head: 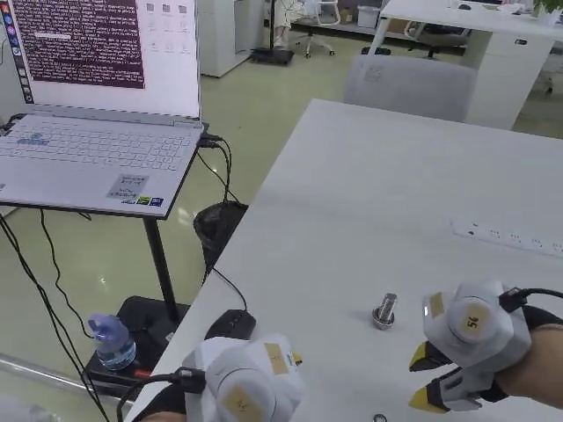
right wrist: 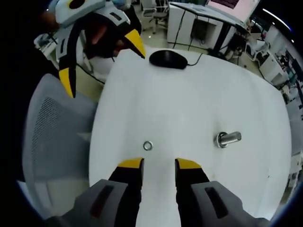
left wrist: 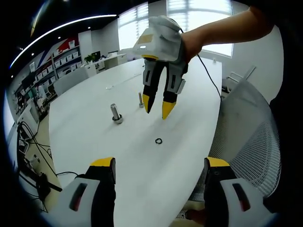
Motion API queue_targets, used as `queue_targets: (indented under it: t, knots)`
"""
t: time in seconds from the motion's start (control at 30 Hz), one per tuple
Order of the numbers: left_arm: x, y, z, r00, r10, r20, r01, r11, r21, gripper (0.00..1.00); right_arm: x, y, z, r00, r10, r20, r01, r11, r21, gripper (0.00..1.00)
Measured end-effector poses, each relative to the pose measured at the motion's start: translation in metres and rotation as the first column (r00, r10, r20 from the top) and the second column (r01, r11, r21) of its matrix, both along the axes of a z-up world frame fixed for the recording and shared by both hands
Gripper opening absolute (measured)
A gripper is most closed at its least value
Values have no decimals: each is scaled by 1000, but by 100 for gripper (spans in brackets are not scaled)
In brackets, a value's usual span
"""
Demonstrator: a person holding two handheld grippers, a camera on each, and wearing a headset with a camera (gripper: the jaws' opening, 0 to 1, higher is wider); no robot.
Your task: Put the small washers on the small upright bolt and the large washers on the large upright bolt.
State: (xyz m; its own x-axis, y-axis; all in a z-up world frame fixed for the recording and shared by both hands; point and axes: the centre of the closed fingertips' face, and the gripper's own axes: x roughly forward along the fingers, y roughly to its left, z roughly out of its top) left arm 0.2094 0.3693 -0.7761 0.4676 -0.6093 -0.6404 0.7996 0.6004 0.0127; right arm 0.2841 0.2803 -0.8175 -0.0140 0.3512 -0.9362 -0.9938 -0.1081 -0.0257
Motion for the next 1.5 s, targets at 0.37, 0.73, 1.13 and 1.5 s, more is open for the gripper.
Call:
queue_targets:
  t: [0.37, 0.73, 1.13, 1.5]
  knots:
    - [7, -1, 3, 1000, 8, 5, -8, 1000, -6, 72, -8, 3, -17, 1000, 20, -17, -21, 1000, -6, 28]
    - [8, 1, -1, 1000, -2, 1, 2, 1000, -5, 76, -11, 15, -39, 998, 59, -17, -59, 998, -9, 27]
    - [18, 4, -2, 1000, -17, 4, 17, 1000, -2, 74, -11, 22, -59, 995, 95, -12, -95, 995, -38, 25]
    - [21, 4, -3, 1000, -29, 3, 29, 1000, -6, 73, -12, 21, -62, 992, 122, -1, -122, 991, -58, 23]
